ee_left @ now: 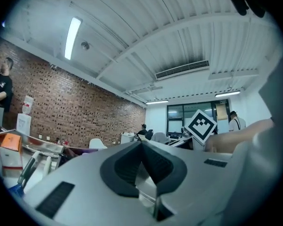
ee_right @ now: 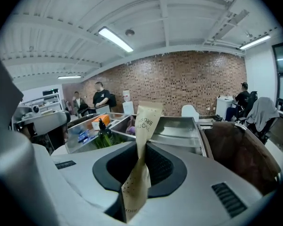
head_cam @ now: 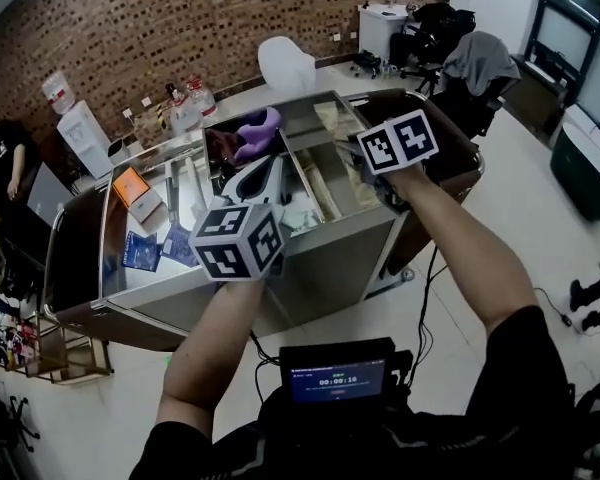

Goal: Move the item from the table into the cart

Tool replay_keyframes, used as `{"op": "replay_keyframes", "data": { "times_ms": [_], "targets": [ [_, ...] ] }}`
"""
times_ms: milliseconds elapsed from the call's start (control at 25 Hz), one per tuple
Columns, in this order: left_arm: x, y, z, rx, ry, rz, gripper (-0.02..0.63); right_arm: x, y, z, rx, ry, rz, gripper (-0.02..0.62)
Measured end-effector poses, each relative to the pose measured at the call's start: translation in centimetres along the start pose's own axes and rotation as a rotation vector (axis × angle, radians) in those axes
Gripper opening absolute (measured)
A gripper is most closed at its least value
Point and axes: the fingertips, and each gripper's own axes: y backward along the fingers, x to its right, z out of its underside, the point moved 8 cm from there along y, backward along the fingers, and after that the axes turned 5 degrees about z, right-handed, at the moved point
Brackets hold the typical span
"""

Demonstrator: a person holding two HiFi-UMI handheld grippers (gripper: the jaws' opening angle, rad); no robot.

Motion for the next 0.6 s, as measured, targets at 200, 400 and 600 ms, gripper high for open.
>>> {"op": "replay_keyframes", "data": {
  "times_ms": [200,400,600],
  "targets": [
    [-1.0,-3.7,1.9,-0.088,0.020,-0.035,0.000,2.1,-2.9,1.1,-0.138,-0.018,-0.039,0.043],
    [-2.3,-5.3,2.4,-0.137,0.026,-0.045,0.002,2.0,-5.4,2.3,-0.263,-0.014,-0.062,0.043],
    [-3.7,-5.9,2.6,-0.150,0.035,-0.038,0.002,1.4,-7.2,3.4,-0.342,0.005,-0.058,0.043]
  ]
}}
